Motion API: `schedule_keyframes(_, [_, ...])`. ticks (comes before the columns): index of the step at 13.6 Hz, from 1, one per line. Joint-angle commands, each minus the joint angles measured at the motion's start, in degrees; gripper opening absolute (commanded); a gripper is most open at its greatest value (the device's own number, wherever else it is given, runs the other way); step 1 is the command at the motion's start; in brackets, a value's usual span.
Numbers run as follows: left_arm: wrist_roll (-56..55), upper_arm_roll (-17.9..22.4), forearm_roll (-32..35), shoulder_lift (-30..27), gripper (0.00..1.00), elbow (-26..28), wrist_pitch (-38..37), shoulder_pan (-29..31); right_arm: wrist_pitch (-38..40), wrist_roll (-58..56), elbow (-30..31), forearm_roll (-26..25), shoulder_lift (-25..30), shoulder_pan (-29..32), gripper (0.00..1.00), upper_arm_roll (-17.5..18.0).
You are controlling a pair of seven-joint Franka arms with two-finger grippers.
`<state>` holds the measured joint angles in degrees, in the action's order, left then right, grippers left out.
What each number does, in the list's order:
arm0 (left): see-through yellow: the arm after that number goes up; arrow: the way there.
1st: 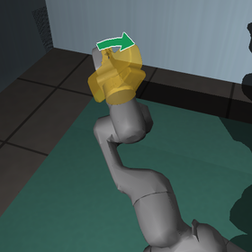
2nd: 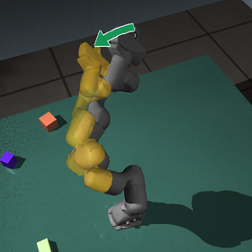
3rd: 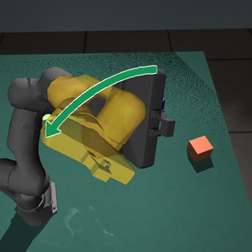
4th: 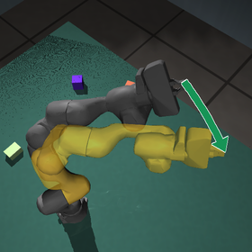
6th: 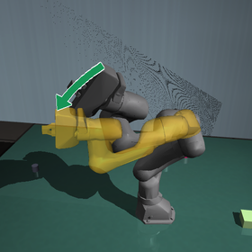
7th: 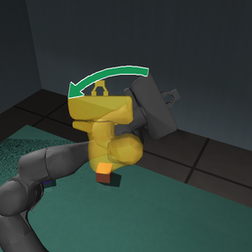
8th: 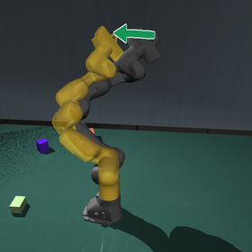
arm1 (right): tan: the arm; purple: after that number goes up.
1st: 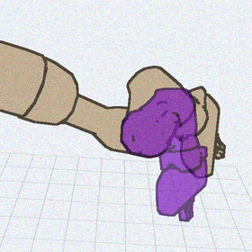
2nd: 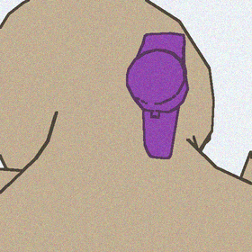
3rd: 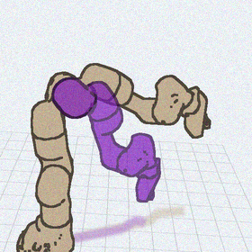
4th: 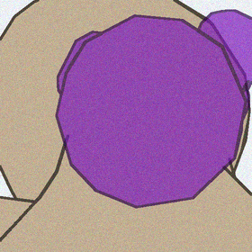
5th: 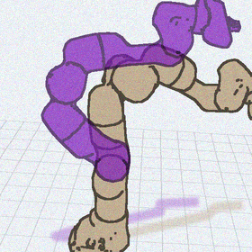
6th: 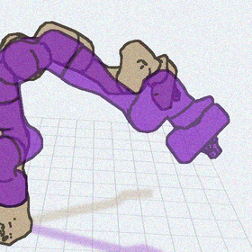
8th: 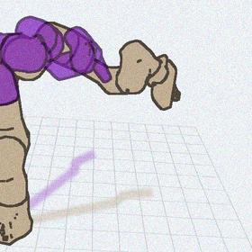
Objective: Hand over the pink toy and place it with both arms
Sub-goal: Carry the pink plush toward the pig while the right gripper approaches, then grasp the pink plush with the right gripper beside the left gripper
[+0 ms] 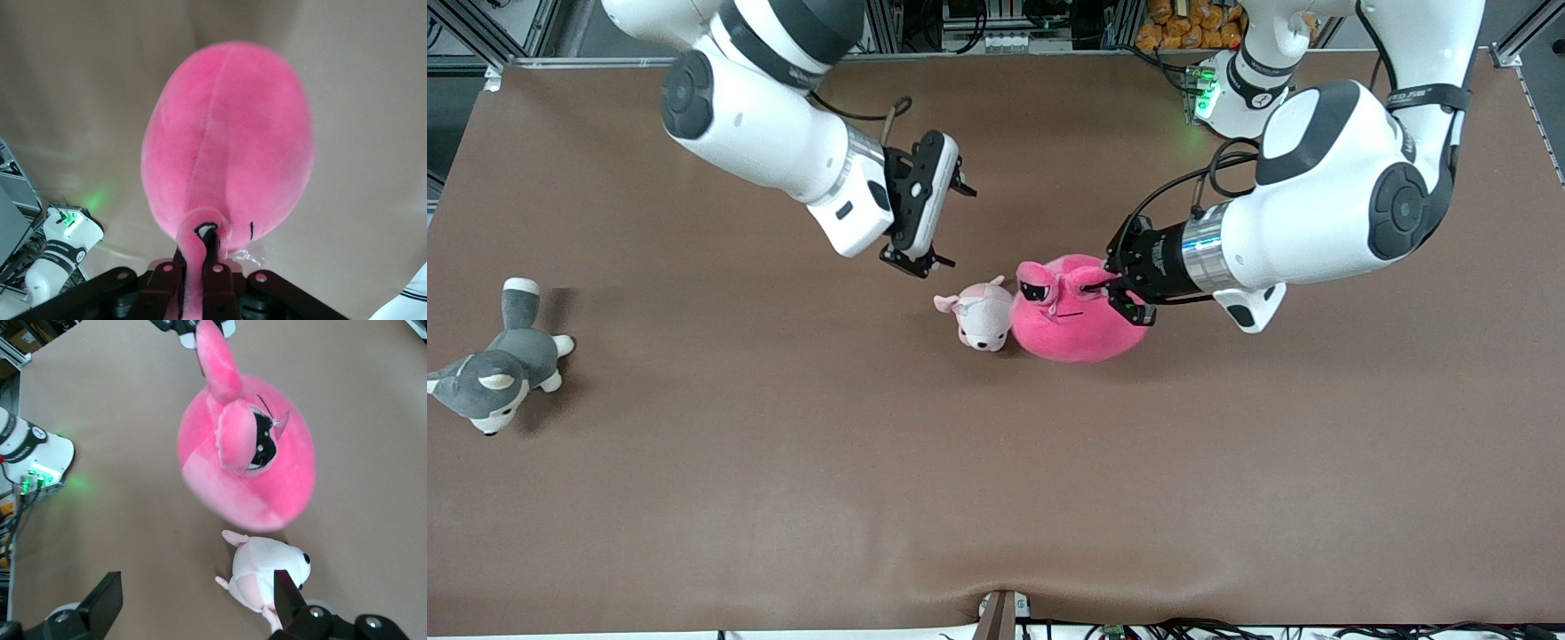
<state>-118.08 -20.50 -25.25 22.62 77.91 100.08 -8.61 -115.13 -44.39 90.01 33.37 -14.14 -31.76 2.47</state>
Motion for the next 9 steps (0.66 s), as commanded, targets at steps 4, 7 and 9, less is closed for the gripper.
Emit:
schedule_keyframes(4, [-3.55, 0.46, 0.20, 0.41, 0.00, -1.01, 2.93, -4.30, -10.36, -0.96, 0.25, 2.83, -3.08, -3.66, 1.00, -0.27])
schedule_keyframes(7, [-6.11, 0.55, 0.20, 0.94, 0.00, -1.01, 4.25, -5.62, -12.22, -1.14, 0.16, 3.72, -4.92, -3.66, 1.00, -0.27])
schedule_keyframes(9, [-6.11, 0.64, 0.12, 0.94, 0.00, -1.09, 4.25, -5.72, -12.92, -1.40, 0.16, 3.63, -5.63, -3.66, 1.00, -0.36])
